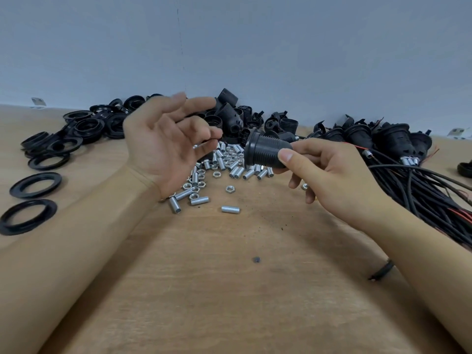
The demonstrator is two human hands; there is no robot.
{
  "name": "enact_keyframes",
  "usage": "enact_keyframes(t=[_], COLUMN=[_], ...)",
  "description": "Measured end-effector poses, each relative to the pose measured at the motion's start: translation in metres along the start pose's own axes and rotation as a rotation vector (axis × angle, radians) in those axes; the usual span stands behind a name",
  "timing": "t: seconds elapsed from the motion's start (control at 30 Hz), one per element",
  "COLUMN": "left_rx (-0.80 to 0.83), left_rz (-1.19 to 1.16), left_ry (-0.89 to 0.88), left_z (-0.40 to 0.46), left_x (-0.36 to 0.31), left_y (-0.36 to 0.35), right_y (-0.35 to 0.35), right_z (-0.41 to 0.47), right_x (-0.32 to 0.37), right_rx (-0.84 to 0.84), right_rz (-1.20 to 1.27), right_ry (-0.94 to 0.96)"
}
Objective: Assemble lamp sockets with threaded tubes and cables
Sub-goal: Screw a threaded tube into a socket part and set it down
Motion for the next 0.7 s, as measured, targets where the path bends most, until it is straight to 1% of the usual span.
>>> enact_keyframes(t=[0.13, 0.23, 0.3, 0.37, 0.47, 0.53, 0.57, 0.6, 0.67, 0.7], left_rx=[-0.008, -0.022, -0.045, -0.066, -0.083, -0.089, -0.094, -0.101, -0.142, -0.181], left_rz=[0.165, 0.196, 0.207, 0.234, 0.270, 0.295, 0.311, 0.336, 0.430, 0.530], left_ry=[0.008, 0.024, 0.016, 0.002, -0.016, -0.024, -0.029, -0.036, -0.055, -0.079], left_z=[0.003, 0.005, 0.007, 0.007, 0.007, 0.006, 0.006, 0.007, 0.009, 0.010], left_x=[0.006, 0.008, 0.008, 0.008, 0.007, 0.007, 0.007, 0.008, 0.010, 0.012], left_y=[-0.001, -0.001, 0.001, 0.002, 0.003, 0.002, 0.002, 0.002, 0.004, 0.005], right_y=[-0.001, -0.001, 0.004, 0.018, 0.051, 0.077, 0.090, 0.100, 0.109, 0.108], right_z=[0.000, 0.001, 0.003, 0.007, 0.012, 0.011, 0.010, 0.009, 0.008, 0.008], right_x=[0.000, -0.001, -0.001, -0.003, -0.010, -0.016, -0.020, -0.026, -0.034, -0.036], right_rx=[-0.001, -0.020, -0.063, -0.167, -0.426, -0.566, -0.592, -0.584, -0.516, -0.470], right_rz=[0.000, -0.009, -0.013, -0.051, -0.275, -0.434, -0.515, -0.590, -0.681, -0.703], right_ry=[-0.001, 0.009, 0.021, 0.030, 0.027, -0.028, -0.075, -0.129, -0.232, -0.261])
Point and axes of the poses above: each hand's wrist, its own z-axis towards the middle knuckle, its own y-axis out of the back of the hand, x = y × z, the point moved 4 cm from there along z, towards the middle knuckle, and after that the axes turned 13 degrees about y, right-handed, at the moved point
